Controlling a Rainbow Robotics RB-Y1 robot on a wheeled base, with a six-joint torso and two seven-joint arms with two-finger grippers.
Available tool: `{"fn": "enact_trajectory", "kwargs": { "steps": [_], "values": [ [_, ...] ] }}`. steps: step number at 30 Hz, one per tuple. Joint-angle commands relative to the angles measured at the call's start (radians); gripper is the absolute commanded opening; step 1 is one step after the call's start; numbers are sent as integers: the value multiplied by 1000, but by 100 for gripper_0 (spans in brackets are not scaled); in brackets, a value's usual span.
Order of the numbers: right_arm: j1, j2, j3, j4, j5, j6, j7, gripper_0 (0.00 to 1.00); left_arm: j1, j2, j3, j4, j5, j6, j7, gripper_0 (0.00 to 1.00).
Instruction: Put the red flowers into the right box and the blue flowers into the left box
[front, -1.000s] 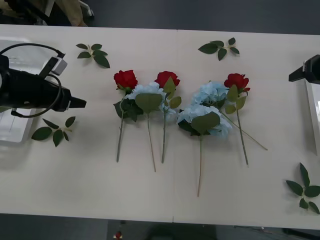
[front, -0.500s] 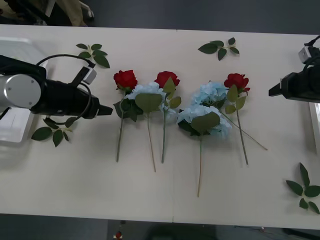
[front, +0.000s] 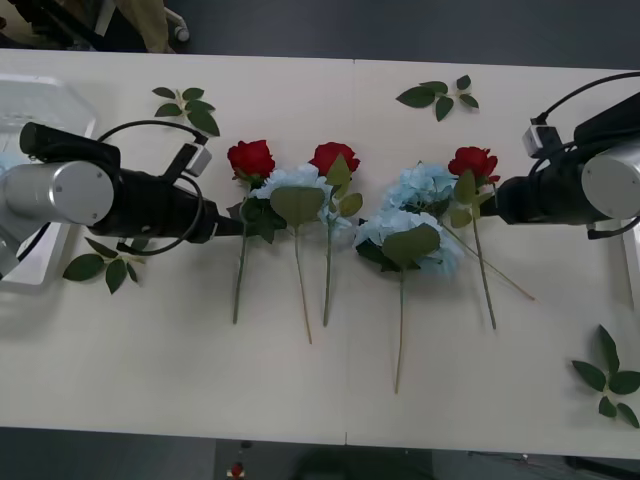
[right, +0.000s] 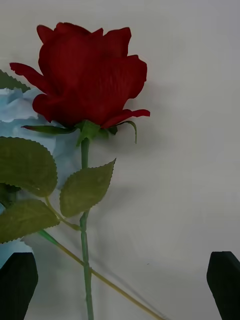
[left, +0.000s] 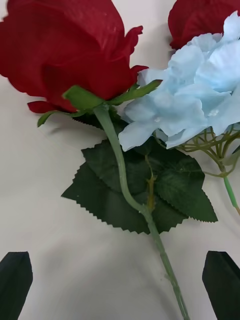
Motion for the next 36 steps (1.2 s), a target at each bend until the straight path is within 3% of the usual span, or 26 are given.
{"fn": "enact_trajectory", "kwargs": {
  "steps": [1,11,36],
  "values": [
    [-71,50,15,42,28,-7,-44,100,-56,-47,28,-6,-94,19,124,100],
    [-152,165,25,192,88,-27,-35,100,-97,-125,28,-2,-291,118,196,100],
    [-203,280,107,438,218,-165,-26,100,-163,-223,-20,182,-357,104,198,96]
  ]
}}
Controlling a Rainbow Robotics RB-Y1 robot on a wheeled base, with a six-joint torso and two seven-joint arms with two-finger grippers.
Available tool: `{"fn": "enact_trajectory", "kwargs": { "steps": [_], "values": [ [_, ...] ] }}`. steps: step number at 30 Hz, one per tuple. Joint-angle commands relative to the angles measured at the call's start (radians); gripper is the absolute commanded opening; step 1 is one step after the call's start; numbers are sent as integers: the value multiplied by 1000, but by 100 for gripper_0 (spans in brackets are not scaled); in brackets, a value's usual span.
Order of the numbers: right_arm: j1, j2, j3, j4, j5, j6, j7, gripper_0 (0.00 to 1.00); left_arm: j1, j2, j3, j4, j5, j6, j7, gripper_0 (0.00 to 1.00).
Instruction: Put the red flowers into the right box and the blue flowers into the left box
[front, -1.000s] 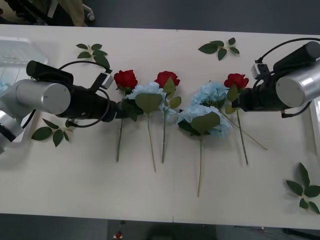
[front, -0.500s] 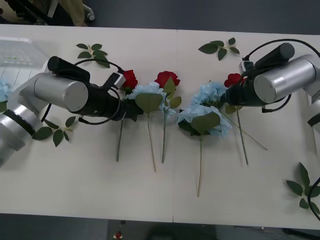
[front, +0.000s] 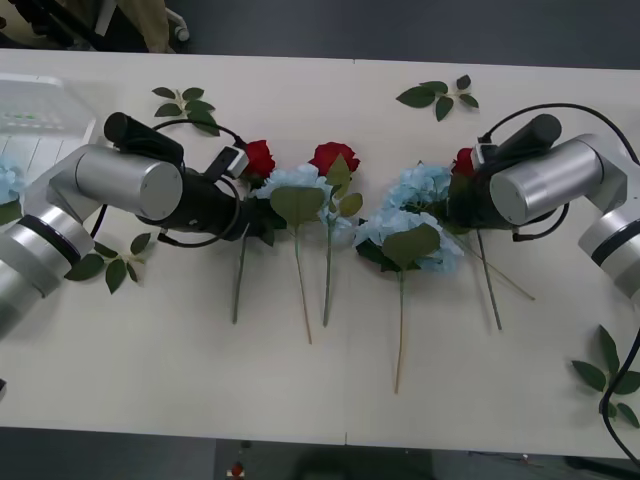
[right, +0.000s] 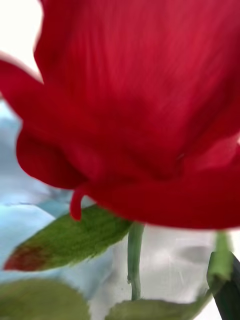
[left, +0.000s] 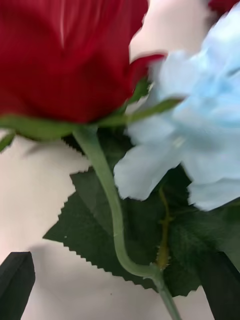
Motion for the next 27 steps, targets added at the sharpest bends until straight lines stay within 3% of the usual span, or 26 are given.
{"fn": "enact_trajectory", "kwargs": {
  "steps": [1,8,10,11,13,15,16,18,19,21,27],
  "values": [
    [-43,29,-11,31,20,-27,-24,100,-51,-32,-11,34,-17,-11,45,96],
    [-74,42,30,85,25,-47,-20,100,-54,-50,-11,56,-36,-23,45,93],
    [-75,43,30,91,25,-47,-20,78,-54,-50,-11,56,-36,-23,45,93],
    [-75,43,30,89,28,-49,-21,51,-54,-52,-11,56,-37,-23,46,93],
    [-75,43,30,89,28,-49,-20,26,-55,-52,-12,56,-40,-23,45,87],
    [-77,43,30,91,29,-49,-24,6,-54,-52,-11,54,-42,-23,45,69],
    [-77,43,30,91,29,-49,-23,0,-54,-52,-9,54,-42,-23,45,52],
    [-77,43,30,91,31,-49,-26,0,-55,-52,-11,56,-45,-23,46,12],
    [-77,43,30,91,32,-50,-24,0,-55,-52,-11,56,-47,-23,48,6],
    [-77,42,30,91,35,-49,-24,0,-55,-52,-11,54,-50,-23,46,1],
    [-77,26,23,89,35,-49,-18,0,-54,-52,-9,54,-65,-25,46,0]
  ]
}}
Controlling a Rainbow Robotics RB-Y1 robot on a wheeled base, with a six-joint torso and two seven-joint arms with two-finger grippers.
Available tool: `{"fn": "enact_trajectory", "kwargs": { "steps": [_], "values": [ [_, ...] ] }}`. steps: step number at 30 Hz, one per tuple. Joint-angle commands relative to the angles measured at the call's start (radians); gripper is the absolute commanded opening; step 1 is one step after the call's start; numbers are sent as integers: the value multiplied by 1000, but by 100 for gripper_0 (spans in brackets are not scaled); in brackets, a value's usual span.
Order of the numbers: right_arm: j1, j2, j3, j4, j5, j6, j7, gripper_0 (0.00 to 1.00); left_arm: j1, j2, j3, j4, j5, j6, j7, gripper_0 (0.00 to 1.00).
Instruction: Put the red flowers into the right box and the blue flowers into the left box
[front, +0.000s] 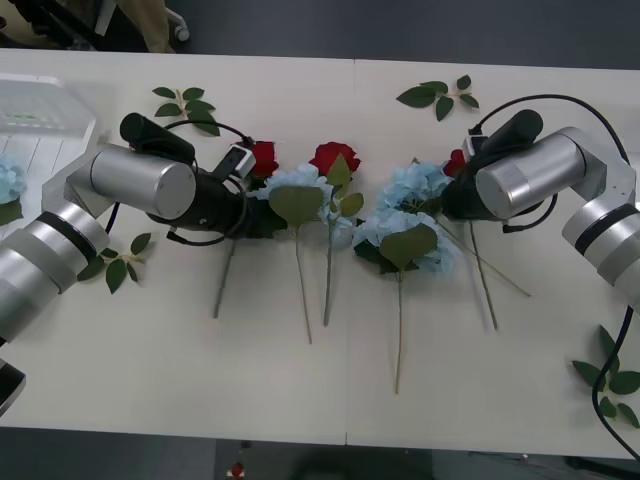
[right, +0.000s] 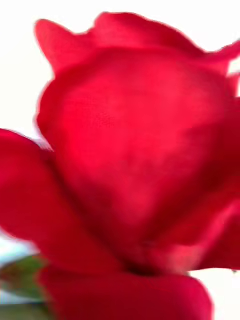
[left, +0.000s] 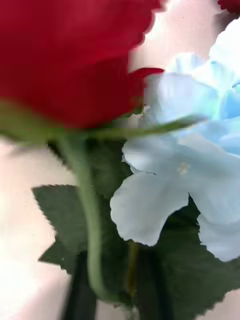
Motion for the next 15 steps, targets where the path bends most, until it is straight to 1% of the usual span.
{"fn": "enact_trajectory", "kwargs": {
  "steps": [1,6,9,15],
  "values": [
    [-10,-9,-23,-3,-4,1,-18,0,-24,-9,-4,-5,-20,-13,46,0],
    [-24,-51,-31,-11,-32,3,-6,0,-24,3,-3,-5,-27,-13,46,0],
    [-36,-97,-32,-28,-78,11,2,0,-24,20,-4,-10,-29,-13,46,0],
    [-39,-221,-32,-104,-183,14,23,0,-18,92,-4,-45,-11,-13,46,0]
  ]
}}
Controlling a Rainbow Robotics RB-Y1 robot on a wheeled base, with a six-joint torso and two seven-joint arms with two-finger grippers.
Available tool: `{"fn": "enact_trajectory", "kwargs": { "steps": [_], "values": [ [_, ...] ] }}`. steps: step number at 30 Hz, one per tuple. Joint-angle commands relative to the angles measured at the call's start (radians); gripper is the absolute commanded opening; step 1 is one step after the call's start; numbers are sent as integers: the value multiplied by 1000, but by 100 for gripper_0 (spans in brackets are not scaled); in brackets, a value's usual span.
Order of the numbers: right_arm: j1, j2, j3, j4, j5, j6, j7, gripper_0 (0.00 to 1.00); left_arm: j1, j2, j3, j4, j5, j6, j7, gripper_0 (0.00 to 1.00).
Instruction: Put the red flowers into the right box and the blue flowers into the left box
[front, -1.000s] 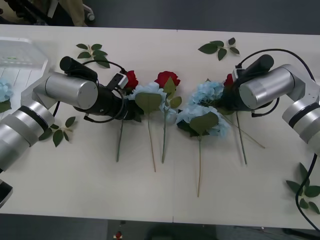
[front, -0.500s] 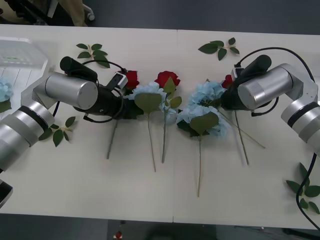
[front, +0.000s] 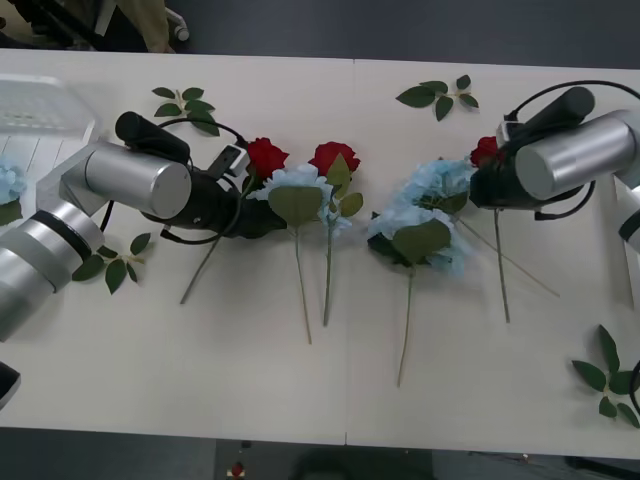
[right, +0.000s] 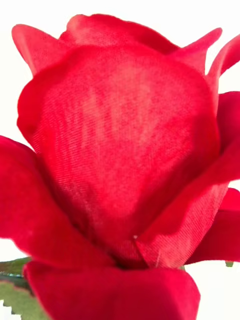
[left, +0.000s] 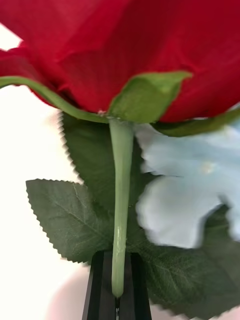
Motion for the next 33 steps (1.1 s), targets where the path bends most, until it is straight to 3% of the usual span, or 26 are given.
{"fn": "enact_trajectory", "kwargs": {
  "steps": [1,7,18,33],
  "values": [
    [-38,-131,-4,-88,-85,-2,29,0,-12,95,-3,-60,17,-13,46,0],
    [-31,-226,-19,-147,-157,-4,47,0,25,193,-3,-134,63,-20,51,0],
    [-24,-246,-115,-146,-197,-31,233,0,67,314,13,-263,256,-111,53,0],
    [50,-243,-214,-244,-352,-36,367,0,67,280,201,-401,446,-111,22,0]
  ]
}}
